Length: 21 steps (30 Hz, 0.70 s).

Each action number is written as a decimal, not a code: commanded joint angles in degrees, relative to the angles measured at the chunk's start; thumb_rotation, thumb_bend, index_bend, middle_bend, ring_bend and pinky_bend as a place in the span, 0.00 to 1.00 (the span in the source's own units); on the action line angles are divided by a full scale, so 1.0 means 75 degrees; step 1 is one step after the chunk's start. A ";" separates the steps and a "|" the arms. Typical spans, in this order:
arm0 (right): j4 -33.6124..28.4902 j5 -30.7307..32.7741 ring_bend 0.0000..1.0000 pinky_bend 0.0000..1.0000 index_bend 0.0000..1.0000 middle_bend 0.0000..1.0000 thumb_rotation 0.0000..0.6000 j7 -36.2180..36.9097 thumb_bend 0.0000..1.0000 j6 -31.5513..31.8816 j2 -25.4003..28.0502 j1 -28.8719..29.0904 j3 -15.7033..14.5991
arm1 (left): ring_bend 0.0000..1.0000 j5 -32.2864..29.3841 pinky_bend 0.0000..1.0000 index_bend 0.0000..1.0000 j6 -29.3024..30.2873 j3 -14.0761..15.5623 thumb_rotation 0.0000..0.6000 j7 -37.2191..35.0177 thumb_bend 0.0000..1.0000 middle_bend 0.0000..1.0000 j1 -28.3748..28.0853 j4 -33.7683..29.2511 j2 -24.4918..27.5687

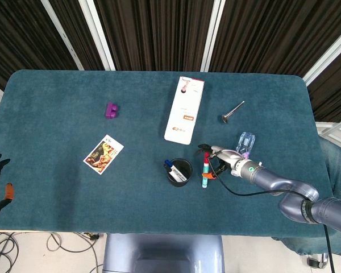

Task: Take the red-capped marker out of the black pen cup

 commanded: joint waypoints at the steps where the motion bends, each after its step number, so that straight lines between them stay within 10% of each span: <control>1: -0.0142 0.0096 0.00 0.18 0.05 0.00 1.00 -0.0109 0.34 0.0817 0.0227 -0.0210 0.0208 | 0.09 -0.0003 0.09 0.15 -0.0005 -0.0002 1.00 0.0004 0.54 0.05 -0.0003 0.0003 0.0000; 13: -0.1215 0.0691 0.00 0.18 0.00 0.00 1.00 -0.1871 0.28 0.2563 0.1680 -0.1203 0.0392 | 0.09 0.0048 0.09 0.15 0.0038 0.0010 1.00 0.0010 0.54 0.05 0.0008 0.0005 -0.0010; 21: -0.2242 0.2184 0.00 0.18 0.00 0.00 1.00 -0.7408 0.25 0.5626 0.1863 -0.3257 -0.0235 | 0.09 0.0041 0.09 0.15 0.0072 -0.0013 1.00 0.0024 0.54 0.05 0.0011 0.0011 -0.0014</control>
